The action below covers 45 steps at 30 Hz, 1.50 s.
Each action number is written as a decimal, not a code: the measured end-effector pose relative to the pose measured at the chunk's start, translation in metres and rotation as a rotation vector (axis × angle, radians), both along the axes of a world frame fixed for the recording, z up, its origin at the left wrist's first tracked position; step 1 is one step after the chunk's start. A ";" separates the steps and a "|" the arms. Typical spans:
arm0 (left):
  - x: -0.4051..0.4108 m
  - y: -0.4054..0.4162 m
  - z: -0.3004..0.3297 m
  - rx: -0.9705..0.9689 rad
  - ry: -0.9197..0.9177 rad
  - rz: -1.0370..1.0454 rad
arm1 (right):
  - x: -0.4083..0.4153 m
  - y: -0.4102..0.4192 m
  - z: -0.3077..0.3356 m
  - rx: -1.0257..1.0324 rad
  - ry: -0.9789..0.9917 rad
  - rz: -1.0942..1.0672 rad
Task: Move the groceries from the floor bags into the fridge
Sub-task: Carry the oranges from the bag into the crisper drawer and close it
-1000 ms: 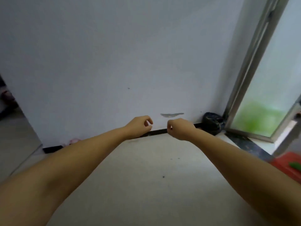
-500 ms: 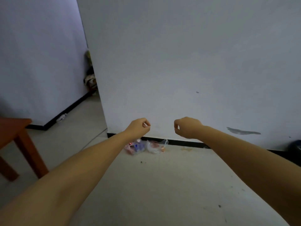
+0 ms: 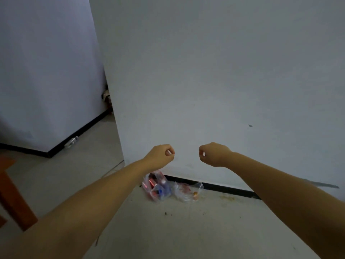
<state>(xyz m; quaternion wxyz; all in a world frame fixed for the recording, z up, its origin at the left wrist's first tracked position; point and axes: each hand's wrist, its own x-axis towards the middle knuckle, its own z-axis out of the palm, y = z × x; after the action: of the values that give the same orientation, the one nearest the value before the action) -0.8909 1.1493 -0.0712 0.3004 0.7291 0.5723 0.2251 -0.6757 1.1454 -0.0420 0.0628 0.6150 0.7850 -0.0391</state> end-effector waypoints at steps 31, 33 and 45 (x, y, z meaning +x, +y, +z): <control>0.114 0.456 -0.196 -0.382 0.004 -0.156 | 0.123 0.409 -0.206 -0.316 0.266 -0.325; 0.118 0.464 -0.248 -0.436 0.034 -0.161 | 0.127 0.421 -0.260 -0.386 0.308 -0.329; 0.174 0.538 -0.718 -0.530 0.274 -0.351 | 0.136 0.491 -0.724 -0.508 0.362 -0.320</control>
<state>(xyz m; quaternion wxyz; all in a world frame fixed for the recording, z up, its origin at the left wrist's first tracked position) -0.7165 1.6870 -0.7889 0.4339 0.7364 0.5118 -0.0866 -0.5394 1.6365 -0.7662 0.0667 0.6779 0.6424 -0.3513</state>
